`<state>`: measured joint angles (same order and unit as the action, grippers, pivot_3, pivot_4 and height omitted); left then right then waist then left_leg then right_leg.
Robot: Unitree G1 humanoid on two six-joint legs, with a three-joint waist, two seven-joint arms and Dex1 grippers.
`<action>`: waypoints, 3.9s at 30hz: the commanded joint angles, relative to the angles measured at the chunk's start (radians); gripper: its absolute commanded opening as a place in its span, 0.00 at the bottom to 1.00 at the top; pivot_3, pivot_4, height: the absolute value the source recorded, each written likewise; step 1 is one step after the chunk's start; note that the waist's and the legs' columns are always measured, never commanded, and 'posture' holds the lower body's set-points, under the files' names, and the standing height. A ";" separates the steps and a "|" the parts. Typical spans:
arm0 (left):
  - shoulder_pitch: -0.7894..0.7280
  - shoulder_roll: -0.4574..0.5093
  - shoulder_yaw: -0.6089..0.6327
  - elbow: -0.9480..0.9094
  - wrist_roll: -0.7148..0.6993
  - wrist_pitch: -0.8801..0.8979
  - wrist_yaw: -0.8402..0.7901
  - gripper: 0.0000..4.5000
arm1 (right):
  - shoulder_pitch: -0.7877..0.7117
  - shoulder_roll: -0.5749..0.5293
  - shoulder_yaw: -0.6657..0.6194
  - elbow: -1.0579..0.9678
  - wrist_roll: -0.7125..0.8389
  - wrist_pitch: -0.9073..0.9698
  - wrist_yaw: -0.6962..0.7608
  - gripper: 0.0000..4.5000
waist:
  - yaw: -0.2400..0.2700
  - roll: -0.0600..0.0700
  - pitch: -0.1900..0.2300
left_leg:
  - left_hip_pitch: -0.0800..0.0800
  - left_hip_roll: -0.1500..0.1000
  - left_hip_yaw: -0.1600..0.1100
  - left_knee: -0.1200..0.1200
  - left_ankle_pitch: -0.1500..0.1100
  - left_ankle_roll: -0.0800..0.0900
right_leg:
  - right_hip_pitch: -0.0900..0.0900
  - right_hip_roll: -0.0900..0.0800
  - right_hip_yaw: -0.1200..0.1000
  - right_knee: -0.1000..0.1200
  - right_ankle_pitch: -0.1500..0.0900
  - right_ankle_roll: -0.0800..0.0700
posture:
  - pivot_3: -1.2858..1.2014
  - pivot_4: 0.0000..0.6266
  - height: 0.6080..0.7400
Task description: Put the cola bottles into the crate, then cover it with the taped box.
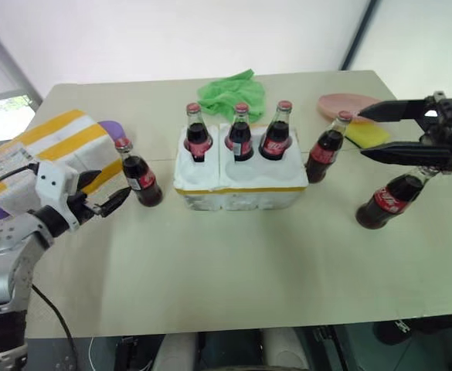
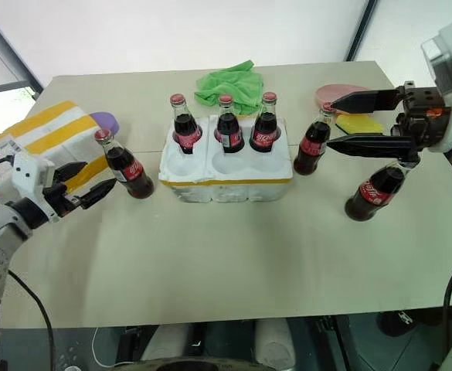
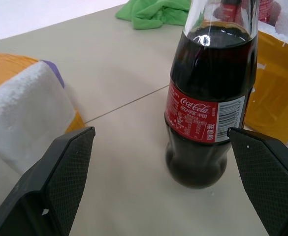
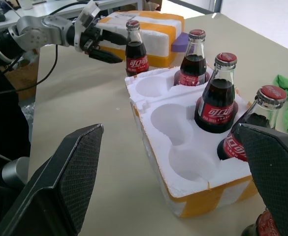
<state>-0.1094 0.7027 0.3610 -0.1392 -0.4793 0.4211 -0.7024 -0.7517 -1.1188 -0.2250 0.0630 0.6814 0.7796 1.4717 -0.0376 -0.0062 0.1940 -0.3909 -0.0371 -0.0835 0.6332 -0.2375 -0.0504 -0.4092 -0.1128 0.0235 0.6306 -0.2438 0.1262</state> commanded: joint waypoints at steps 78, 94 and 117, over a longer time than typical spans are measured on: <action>-0.653 -0.146 -0.373 0.136 -0.014 0.129 -0.197 0.62 | 0.188 0.030 -0.152 -0.184 0.170 0.006 -0.190 1.00 | 0.025 -0.010 0.006 | -0.002 -0.001 -0.001 0.002 0.000 0.000 | 0.001 0.000 -0.001 -0.001 0.002 0.004 | 0.52 0.24 1.00; -0.610 -0.136 -0.387 0.066 -0.004 0.157 -0.216 0.62 | 0.158 0.049 -0.118 -0.176 0.164 -0.006 -0.209 1.00 | 0.024 -0.010 0.006 | -0.003 -0.001 -0.001 0.001 0.000 0.001 | 0.000 0.000 -0.001 -0.002 0.002 0.004 | 0.52 0.24 1.00; -0.519 -0.175 -0.438 0.193 0.138 0.027 -0.247 0.99 | 0.130 0.079 -0.078 -0.174 0.152 -0.019 -0.207 1.00 | 0.024 -0.010 0.005 | -0.002 -0.001 -0.001 0.005 0.000 0.001 | 0.002 0.000 -0.001 -0.001 0.002 0.004 | 0.52 0.24 1.00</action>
<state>-0.6400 0.5208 -0.0901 0.0757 -0.3301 0.4251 -0.9521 -0.5981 -1.0398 -0.2886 -0.0962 0.8290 0.7795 1.2628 -0.0139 -0.0160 0.1993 -0.3926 -0.0378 -0.0849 0.6378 -0.2380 -0.0494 -0.4073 -0.1126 0.0229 0.6298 -0.2416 0.1305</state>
